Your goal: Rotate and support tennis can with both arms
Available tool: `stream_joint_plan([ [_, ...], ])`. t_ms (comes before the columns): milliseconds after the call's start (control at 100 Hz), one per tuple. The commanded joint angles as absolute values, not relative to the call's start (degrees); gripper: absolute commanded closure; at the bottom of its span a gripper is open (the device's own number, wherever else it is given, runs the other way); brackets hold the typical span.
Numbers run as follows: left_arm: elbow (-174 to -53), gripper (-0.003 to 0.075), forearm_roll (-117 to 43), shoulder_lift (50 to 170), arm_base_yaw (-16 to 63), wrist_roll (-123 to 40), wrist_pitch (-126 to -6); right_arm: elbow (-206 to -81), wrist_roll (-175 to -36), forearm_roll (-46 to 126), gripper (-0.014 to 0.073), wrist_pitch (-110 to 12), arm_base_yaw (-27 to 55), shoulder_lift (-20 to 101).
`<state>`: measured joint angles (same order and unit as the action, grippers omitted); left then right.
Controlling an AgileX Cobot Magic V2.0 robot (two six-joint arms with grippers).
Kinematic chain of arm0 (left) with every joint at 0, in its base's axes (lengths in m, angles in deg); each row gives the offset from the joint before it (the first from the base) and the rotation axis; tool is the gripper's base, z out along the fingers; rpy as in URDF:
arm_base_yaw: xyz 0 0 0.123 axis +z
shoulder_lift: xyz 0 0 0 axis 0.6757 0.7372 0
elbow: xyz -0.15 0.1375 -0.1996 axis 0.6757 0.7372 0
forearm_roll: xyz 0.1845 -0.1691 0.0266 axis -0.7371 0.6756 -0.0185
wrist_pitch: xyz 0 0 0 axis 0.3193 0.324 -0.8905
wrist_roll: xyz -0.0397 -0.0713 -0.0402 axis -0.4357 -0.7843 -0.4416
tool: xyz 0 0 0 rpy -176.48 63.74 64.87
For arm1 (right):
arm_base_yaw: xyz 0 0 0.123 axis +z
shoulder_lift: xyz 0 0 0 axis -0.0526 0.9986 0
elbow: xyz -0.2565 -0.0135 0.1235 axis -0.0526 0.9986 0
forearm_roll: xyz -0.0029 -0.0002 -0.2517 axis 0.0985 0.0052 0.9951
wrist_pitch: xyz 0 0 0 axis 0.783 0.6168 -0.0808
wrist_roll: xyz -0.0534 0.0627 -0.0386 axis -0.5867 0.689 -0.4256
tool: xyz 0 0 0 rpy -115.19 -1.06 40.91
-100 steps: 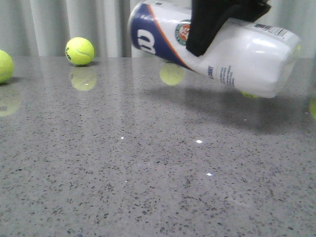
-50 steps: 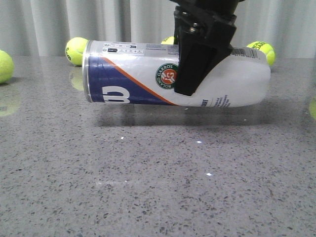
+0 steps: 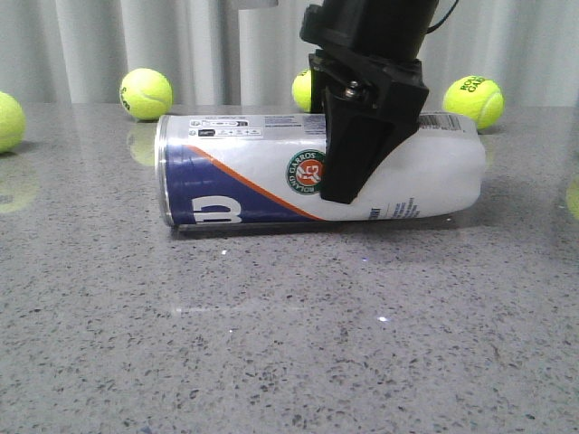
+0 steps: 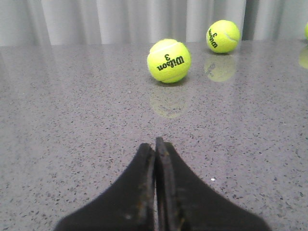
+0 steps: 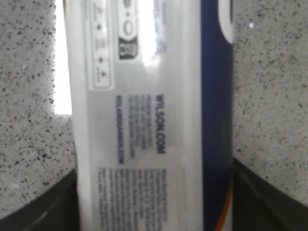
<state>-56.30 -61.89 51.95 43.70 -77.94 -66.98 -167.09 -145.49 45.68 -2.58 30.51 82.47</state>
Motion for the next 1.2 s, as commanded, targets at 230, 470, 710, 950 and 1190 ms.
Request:
stream_joint_plan([
  [230, -53.6, 0.0741, -61.6, 49.7, 43.9, -78.6, -71.4, -169.0, -145.5, 45.2, -0.0043, -2.9, 30.4, 79.9],
  [470, -53.6, 0.0741, -61.6, 49.7, 43.9, -78.6, -71.4, -169.4, -145.5, 45.2, -0.0043, -4.0, 30.4, 77.6],
  [710, -53.6, 0.0741, -61.6, 49.7, 43.9, -78.6, -71.4, -169.4, -137.3, 46.0, -0.0041, -7.1, 30.4, 71.9],
  [950, -53.6, 0.0741, -61.6, 49.7, 43.9, -78.6, -71.4, -169.3, -100.5, 56.7, 0.0315, -8.1, 30.4, 69.4],
  [1190, -53.6, 0.0741, -61.6, 49.7, 43.9, -78.6, -71.4, -169.0, -81.4, 64.3, 0.0659, -7.6, 30.3, 68.0],
])
